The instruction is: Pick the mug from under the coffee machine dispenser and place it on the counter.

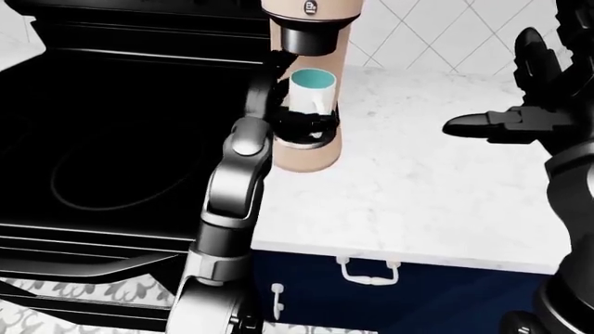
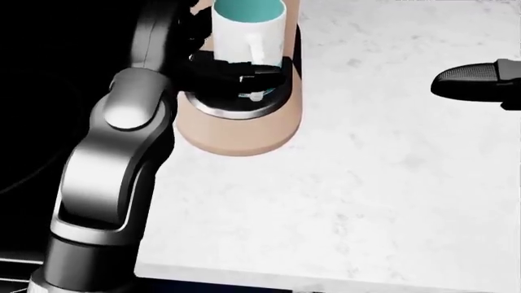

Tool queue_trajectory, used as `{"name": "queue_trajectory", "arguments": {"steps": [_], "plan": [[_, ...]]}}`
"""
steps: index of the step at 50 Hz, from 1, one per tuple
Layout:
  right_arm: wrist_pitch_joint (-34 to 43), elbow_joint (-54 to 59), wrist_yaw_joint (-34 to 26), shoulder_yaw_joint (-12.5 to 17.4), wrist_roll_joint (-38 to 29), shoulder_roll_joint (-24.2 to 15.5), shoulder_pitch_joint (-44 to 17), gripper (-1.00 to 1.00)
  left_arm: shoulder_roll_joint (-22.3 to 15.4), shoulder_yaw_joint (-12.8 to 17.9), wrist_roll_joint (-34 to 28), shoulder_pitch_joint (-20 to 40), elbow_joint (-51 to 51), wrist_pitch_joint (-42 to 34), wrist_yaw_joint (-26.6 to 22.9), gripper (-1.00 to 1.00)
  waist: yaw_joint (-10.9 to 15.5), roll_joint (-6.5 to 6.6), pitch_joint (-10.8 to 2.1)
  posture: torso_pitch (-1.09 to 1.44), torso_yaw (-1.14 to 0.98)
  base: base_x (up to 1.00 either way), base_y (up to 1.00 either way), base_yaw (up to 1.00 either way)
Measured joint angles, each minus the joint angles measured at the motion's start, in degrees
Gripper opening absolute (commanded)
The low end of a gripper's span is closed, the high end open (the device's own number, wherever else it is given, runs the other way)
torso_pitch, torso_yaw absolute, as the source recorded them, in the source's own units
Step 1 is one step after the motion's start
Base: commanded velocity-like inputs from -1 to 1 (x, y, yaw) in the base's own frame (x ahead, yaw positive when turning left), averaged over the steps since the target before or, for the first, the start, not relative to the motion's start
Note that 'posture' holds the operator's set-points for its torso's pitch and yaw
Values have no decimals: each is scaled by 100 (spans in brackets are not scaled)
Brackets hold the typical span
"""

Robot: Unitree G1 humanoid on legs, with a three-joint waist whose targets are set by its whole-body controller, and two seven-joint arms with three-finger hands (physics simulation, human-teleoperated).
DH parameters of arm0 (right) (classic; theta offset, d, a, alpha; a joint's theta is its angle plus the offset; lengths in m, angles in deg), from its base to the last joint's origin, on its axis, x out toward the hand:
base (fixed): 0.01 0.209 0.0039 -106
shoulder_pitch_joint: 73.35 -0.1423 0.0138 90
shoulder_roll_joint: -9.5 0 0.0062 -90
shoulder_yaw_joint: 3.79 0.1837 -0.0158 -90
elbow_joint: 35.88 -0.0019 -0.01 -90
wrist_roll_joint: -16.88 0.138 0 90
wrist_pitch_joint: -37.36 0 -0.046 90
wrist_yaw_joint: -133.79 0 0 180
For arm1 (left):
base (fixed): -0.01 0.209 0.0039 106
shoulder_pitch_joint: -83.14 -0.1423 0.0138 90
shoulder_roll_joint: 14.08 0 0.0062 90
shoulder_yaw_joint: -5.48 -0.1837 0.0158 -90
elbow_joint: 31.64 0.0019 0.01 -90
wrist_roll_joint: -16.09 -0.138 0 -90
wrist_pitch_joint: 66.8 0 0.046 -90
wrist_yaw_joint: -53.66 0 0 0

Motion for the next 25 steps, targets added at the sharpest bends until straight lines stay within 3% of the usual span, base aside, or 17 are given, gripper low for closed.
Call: {"name": "queue_trajectory", "arguments": {"steps": [3, 8, 16, 20, 25], "plan": [[16, -13, 21, 20, 29, -18, -10, 100, 26, 79, -105, 54, 296, 384, 259, -100, -6, -4, -15, 0, 0, 0, 0, 0], [49, -44, 66, 51, 93, -69, -54, 100, 52, 111, -148, -14, 538, 947, 523, -100, -15, -6, -51, 0, 0, 0, 0, 0], [59, -34, 125, 85, 192, -144, -85, 100, 88, 68, -156, -83, 468, 972, 519, -100, -6, -9, -66, 0, 0, 0, 0, 0], [37, -43, 142, 65, 216, -149, -58, 100, 92, 49, -172, -180, 108, 662, 463, -100, -14, -5, -45, 0, 0, 0, 0, 0], [39, -33, 152, 60, 223, -156, -48, 100, 202, -78, -110, -338, -765, -241, 247, -100, -10, 1, 13, 0, 0, 0, 0, 0]]}}
